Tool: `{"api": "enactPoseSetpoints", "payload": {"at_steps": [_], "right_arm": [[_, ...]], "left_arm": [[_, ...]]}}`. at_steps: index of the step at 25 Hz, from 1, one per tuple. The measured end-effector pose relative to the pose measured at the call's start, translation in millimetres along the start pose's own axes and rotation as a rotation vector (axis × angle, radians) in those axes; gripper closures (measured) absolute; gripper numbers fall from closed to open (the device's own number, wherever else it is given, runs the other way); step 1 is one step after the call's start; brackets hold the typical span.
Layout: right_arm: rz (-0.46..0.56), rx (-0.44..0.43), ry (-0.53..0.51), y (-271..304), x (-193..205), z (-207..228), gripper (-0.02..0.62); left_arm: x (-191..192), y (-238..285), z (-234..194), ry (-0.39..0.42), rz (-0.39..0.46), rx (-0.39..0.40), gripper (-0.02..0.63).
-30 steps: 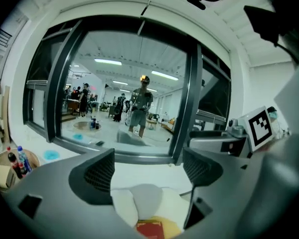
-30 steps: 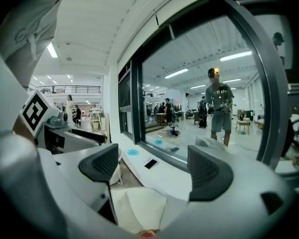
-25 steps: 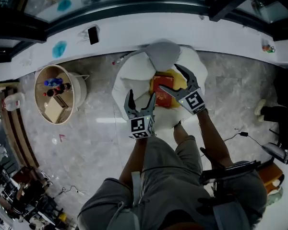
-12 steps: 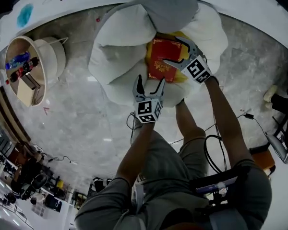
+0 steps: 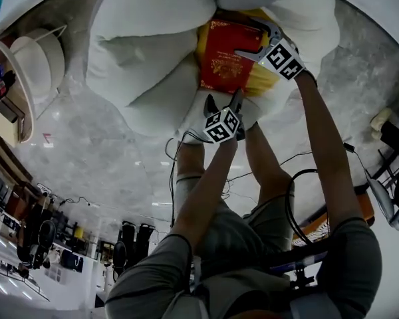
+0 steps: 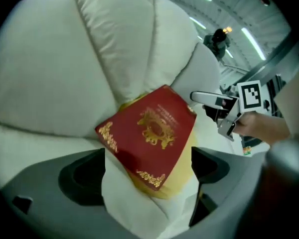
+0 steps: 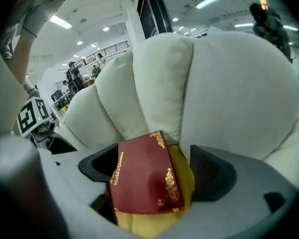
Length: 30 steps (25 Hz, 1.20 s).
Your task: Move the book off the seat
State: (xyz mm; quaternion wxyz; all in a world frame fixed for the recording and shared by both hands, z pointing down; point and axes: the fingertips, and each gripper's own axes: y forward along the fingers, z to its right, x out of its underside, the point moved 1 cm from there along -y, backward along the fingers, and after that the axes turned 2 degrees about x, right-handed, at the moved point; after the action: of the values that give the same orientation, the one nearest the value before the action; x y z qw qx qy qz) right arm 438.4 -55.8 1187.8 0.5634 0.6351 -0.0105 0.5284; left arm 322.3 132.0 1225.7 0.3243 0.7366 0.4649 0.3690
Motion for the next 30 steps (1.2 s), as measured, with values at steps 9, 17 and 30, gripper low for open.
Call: {"api": "enactPoseSetpoints", "payload": {"at_steps": [9,17,30], "right_arm": [[-0.28,-0.079,-0.006,28.8,61.4,-20.9,0.158],[-0.327,-0.105,0.012,18.3,62.1,-25.6,0.158],[-0.078,0.222,0.127,-114.4,8.4,-30.6,0.158]], "left_arm": [[29.1,46.2,-24.7,-0.094,-0.199,-0.16,0.08],[26.4,45.7,-24.4,-0.072,-0.239,-0.065,0.078],[-42.3,-21.4,49.3,0.188,-0.071,0.204,0.078]]}}
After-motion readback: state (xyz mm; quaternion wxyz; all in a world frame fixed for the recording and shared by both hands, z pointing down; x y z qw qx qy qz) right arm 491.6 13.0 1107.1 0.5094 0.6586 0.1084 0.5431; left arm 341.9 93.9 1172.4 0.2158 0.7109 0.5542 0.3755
